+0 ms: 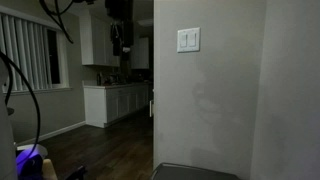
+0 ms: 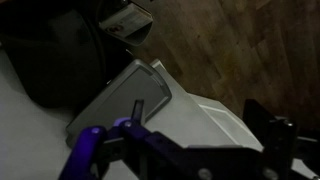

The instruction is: Switch on the light

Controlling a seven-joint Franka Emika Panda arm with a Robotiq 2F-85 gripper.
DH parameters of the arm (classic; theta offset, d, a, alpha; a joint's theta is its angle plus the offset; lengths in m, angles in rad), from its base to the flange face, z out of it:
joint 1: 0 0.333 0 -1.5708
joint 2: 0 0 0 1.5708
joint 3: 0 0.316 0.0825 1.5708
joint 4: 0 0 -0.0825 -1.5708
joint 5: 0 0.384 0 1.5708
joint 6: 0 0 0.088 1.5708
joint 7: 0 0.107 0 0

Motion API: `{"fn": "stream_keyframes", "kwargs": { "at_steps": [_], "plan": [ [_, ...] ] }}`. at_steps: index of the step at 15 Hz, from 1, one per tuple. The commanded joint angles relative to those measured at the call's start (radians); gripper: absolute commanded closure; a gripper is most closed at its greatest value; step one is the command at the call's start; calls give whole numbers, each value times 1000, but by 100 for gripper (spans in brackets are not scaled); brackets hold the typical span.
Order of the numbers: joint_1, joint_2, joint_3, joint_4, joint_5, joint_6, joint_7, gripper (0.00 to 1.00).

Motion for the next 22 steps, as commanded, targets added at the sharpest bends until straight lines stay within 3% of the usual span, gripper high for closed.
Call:
{"fn": "stream_keyframes", "kwargs": {
  "at_steps": [1, 19, 22],
  "plan": [
    [-23, 3, 16, 3, 14, -5, -15, 0],
    [-23, 3, 16, 3, 14, -5, -15, 0],
    [-20, 40, 32, 22, 19, 55, -2, 0]
  ]
}}
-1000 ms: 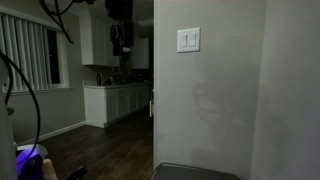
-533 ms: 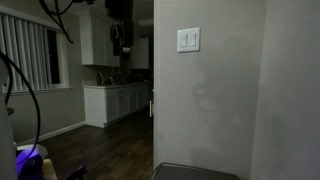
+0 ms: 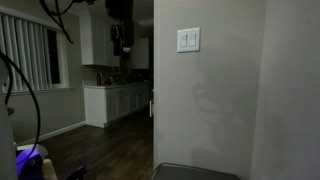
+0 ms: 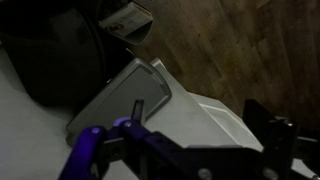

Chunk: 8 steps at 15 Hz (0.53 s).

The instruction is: Switch on the light

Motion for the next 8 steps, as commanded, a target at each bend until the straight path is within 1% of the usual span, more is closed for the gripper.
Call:
{"fn": "stream_keyframes", "kwargs": {
  "at_steps": [1, 6, 8],
  "plan": [
    [-18, 47, 34, 26, 21, 71, 1, 0],
    [-7, 122, 62, 75, 33, 260, 18, 0],
    [1, 164, 69, 108, 35, 313, 15, 0]
  ]
}}
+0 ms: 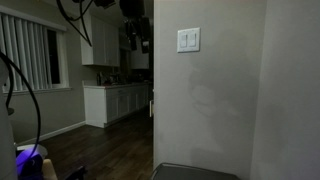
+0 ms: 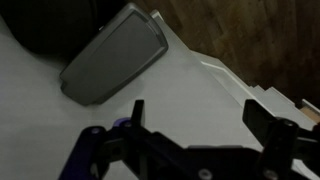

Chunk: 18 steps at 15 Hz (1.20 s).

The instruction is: Switch on the light

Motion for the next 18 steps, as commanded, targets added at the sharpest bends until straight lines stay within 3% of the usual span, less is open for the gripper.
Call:
{"fn": "stream_keyframes", "kwargs": {
  "at_steps": [1, 6, 7, 8, 18],
  "plan": [
    [0, 96, 25, 71, 20, 91, 17, 0],
    [9, 206, 65, 181, 1, 205, 26, 0],
    [9, 228, 72, 201, -2, 230, 26, 10],
    [10, 250, 79, 224, -3, 243, 30, 27],
    [-6, 461, 110, 399, -56, 422, 82, 92]
  ]
}}
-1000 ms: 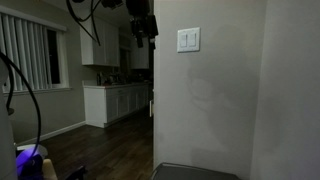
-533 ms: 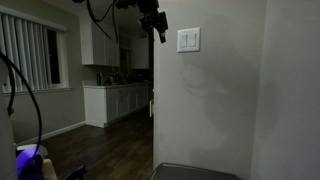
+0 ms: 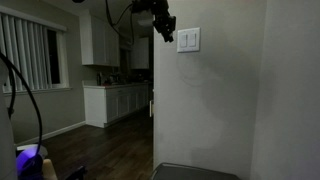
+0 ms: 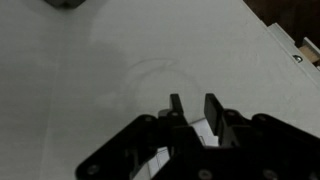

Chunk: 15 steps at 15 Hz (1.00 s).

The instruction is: Switch on the light

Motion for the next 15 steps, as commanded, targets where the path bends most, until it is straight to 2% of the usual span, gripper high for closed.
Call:
{"fn": "stream_keyframes", "kwargs": {
  "at_steps": [1, 8, 15],
  "plan": [
    [-14, 94, 19, 85, -45, 70, 63, 98],
    [-15, 204, 28, 196, -129, 131, 142, 100],
    [-11, 266, 46, 251, -207, 187, 213, 100]
  ]
}}
